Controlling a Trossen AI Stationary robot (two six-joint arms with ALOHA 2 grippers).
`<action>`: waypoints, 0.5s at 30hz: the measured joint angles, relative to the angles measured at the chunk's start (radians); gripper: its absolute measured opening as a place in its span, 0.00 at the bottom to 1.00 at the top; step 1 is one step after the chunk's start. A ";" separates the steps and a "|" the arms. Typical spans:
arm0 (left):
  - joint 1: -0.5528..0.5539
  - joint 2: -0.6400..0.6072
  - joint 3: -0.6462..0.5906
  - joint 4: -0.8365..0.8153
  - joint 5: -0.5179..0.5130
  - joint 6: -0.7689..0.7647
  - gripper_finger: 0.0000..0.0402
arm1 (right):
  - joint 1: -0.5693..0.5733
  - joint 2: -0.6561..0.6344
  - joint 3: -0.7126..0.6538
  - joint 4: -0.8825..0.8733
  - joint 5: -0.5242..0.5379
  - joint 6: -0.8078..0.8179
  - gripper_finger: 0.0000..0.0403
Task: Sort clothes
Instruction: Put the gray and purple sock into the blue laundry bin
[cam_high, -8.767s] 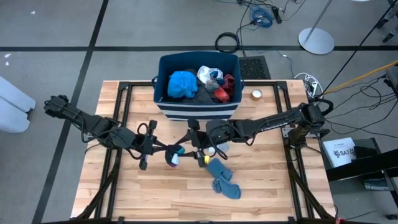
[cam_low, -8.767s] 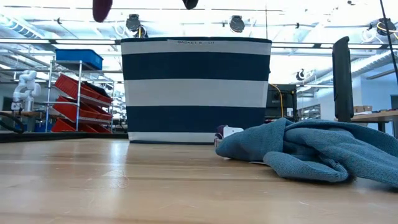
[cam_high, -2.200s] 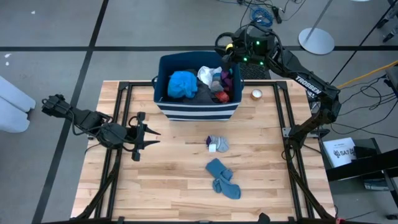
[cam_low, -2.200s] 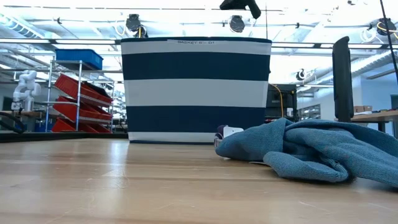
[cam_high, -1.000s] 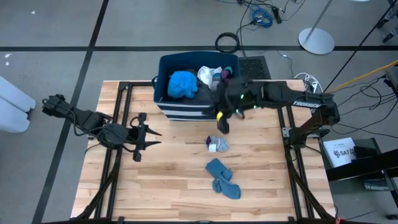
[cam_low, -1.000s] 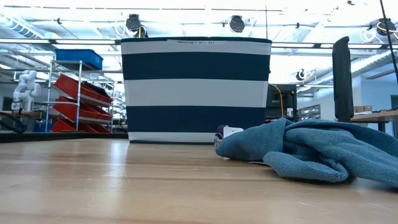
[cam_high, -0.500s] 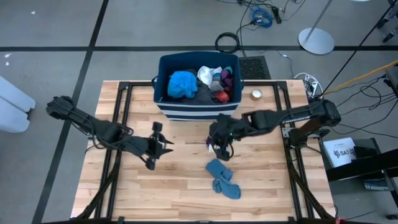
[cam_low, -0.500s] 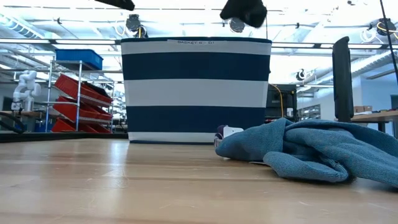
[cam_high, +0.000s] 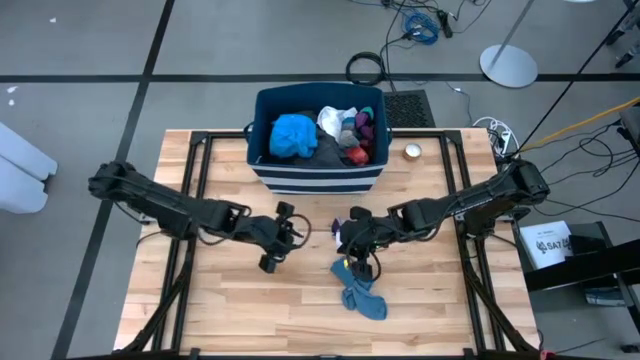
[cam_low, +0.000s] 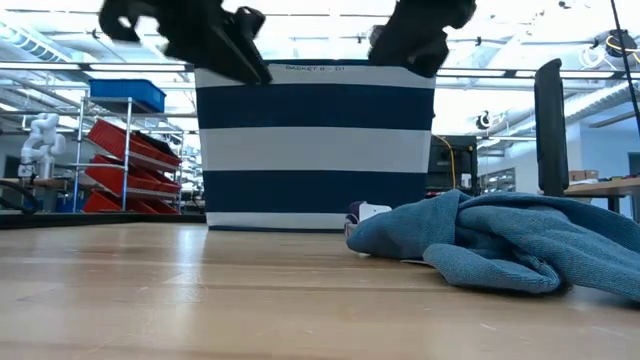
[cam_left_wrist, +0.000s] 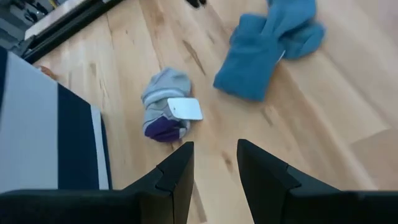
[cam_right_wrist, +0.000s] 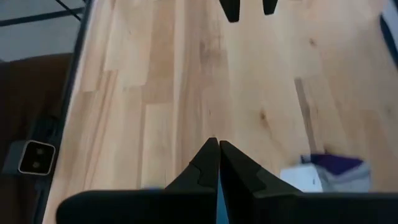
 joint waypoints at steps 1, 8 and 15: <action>0.008 0.021 0.000 0.013 0.000 0.017 0.33 | 0.002 0.000 -0.007 -0.001 0.001 0.012 0.00; 0.047 0.194 0.000 0.207 0.004 0.142 0.33 | 0.013 0.000 -0.029 -0.047 0.001 0.095 0.00; 0.080 0.375 0.000 0.432 -0.013 0.278 0.33 | 0.044 0.000 -0.032 -0.112 0.073 0.164 0.00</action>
